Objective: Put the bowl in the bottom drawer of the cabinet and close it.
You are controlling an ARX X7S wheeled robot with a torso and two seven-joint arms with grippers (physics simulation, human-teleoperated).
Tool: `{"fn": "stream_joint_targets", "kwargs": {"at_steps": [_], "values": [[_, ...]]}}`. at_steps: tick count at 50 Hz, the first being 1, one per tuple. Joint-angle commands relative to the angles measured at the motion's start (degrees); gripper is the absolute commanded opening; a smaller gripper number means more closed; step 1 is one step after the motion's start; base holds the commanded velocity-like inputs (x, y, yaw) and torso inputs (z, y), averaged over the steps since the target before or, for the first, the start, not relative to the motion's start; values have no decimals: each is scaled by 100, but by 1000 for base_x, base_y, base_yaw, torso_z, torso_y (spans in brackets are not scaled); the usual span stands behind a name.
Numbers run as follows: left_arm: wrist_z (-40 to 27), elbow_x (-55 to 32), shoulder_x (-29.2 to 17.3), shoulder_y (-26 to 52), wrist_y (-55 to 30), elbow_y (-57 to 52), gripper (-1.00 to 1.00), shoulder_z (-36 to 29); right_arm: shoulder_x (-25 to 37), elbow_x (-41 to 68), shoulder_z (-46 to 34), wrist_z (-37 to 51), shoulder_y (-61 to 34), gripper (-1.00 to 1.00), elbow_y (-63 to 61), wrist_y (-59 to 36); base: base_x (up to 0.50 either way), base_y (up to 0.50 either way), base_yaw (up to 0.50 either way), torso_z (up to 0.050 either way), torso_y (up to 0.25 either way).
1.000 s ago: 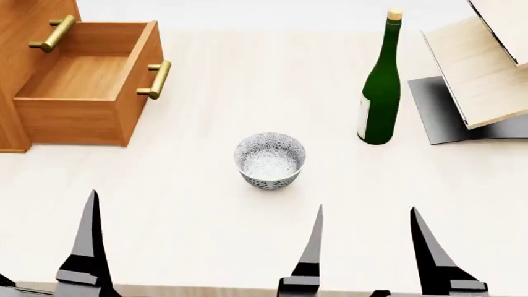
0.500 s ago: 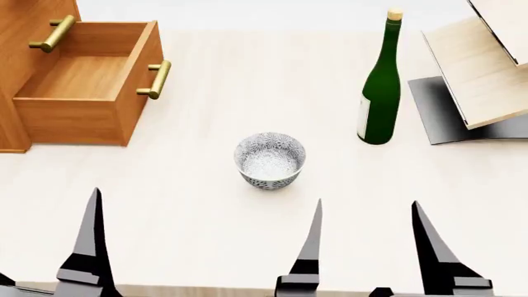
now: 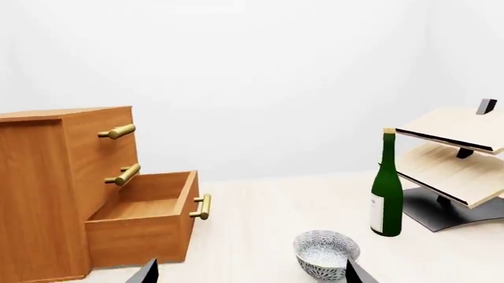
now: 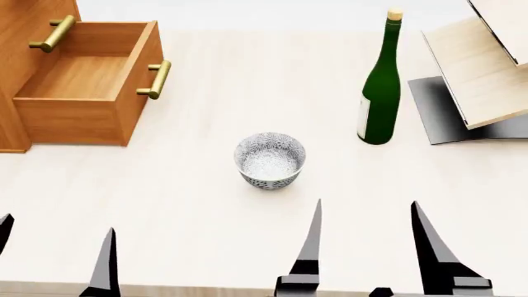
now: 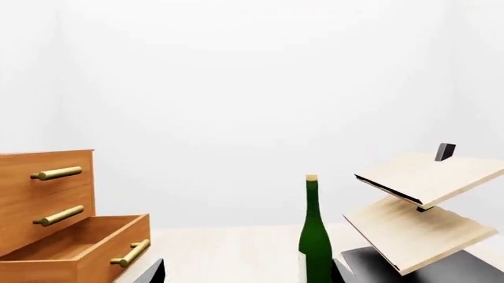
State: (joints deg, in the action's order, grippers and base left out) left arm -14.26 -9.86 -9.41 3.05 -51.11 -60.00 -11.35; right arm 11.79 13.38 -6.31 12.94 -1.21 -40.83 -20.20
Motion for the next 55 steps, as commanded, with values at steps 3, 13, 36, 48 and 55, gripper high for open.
{"fn": "stream_joint_targets", "kwargs": {"at_steps": [3,13,36,48,55], "values": [[-28,75,85,-256,745,297,100,151,-34,-75,87,-19,10,100,-78,4,0,0,0,0,0],[-55,63,-18,-349,911,465,100,159,26,-14,52,96,-16,100,-110,-9,0,0,0,0,0],[-168,13,-200,-339,937,484,100,53,180,184,52,238,-16,100,-164,-20,218,0,0,0,0],[-249,-60,-258,-315,894,438,100,39,239,259,49,303,-13,100,-170,24,500,0,0,0,0],[-304,-101,-292,-258,822,391,100,23,269,290,36,332,-16,100,-145,56,500,0,0,0,0]]}}
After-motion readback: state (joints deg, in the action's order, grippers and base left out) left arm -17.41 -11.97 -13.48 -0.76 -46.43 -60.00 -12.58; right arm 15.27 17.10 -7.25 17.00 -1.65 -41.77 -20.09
